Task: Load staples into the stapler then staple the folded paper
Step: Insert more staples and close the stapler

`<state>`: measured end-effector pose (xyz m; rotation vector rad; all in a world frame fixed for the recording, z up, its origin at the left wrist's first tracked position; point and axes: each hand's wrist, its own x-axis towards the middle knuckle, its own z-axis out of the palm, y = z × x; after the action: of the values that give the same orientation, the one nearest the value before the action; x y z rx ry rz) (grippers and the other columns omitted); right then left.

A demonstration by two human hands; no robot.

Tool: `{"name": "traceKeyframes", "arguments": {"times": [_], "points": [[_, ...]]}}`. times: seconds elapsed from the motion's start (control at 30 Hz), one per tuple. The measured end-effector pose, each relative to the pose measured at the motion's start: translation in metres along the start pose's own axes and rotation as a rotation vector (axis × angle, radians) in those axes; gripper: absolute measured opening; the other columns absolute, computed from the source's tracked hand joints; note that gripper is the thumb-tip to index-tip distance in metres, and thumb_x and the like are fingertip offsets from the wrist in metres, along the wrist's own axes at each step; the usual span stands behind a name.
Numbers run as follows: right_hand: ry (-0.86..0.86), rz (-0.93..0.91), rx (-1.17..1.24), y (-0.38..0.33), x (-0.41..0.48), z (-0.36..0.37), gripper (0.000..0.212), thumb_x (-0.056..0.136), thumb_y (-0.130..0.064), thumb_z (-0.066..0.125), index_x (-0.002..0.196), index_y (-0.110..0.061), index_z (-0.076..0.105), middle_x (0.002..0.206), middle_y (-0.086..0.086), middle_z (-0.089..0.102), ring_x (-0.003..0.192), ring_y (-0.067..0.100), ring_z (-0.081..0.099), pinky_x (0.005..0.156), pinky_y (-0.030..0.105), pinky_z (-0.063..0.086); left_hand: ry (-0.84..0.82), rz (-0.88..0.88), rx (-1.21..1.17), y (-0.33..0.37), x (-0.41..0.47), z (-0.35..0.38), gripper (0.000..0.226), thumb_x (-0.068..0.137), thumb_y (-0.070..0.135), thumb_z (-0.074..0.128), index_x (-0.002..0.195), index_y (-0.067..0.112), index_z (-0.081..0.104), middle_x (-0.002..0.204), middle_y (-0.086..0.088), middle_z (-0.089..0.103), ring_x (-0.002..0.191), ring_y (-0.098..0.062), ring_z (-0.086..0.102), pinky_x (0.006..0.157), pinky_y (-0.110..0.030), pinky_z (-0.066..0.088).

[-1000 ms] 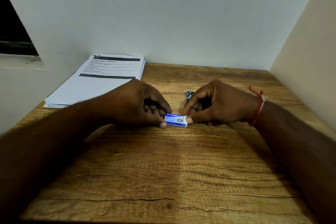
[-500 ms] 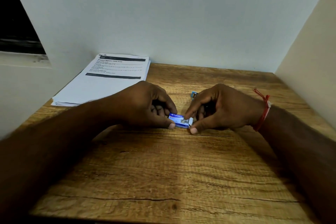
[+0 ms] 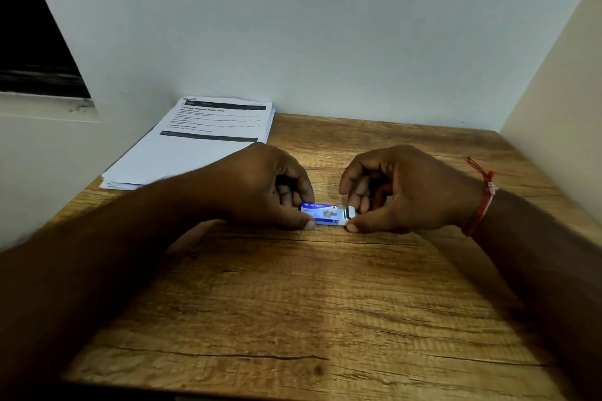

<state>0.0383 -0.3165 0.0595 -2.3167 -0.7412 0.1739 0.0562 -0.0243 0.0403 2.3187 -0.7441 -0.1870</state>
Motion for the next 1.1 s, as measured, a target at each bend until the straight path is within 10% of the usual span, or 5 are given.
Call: {"name": "traceKeyframes", "arguments": {"times": [0.7, 1.1], "points": [[0.058, -0.176, -0.117, 0.017, 0.008, 0.004, 0.017, 0.084, -0.034, 0.098, 0.098, -0.029, 0.091, 0.093, -0.011, 0.086, 0.086, 0.015, 0.083, 0.076, 0.049, 0.068, 0.027, -0.015, 0.018, -0.001, 0.003, 0.001, 0.032, 0.076, 0.039, 0.105, 0.101, 0.028, 0.089, 0.088, 0.007, 0.084, 0.069, 0.003, 0.072, 0.066, -0.014, 0.057], [0.140, -0.145, -0.097, 0.015, 0.014, 0.016, 0.038, 0.071, -0.030, 0.105, 0.105, -0.026, 0.088, 0.090, -0.015, 0.085, 0.083, 0.006, 0.082, 0.080, 0.038, 0.070, 0.064, 0.028, 0.022, -0.010, 0.004, 0.002, 0.035, 0.076, 0.045, 0.104, 0.106, 0.033, 0.091, 0.092, 0.009, 0.085, 0.075, -0.004, 0.076, 0.075, -0.027, 0.063]]}}
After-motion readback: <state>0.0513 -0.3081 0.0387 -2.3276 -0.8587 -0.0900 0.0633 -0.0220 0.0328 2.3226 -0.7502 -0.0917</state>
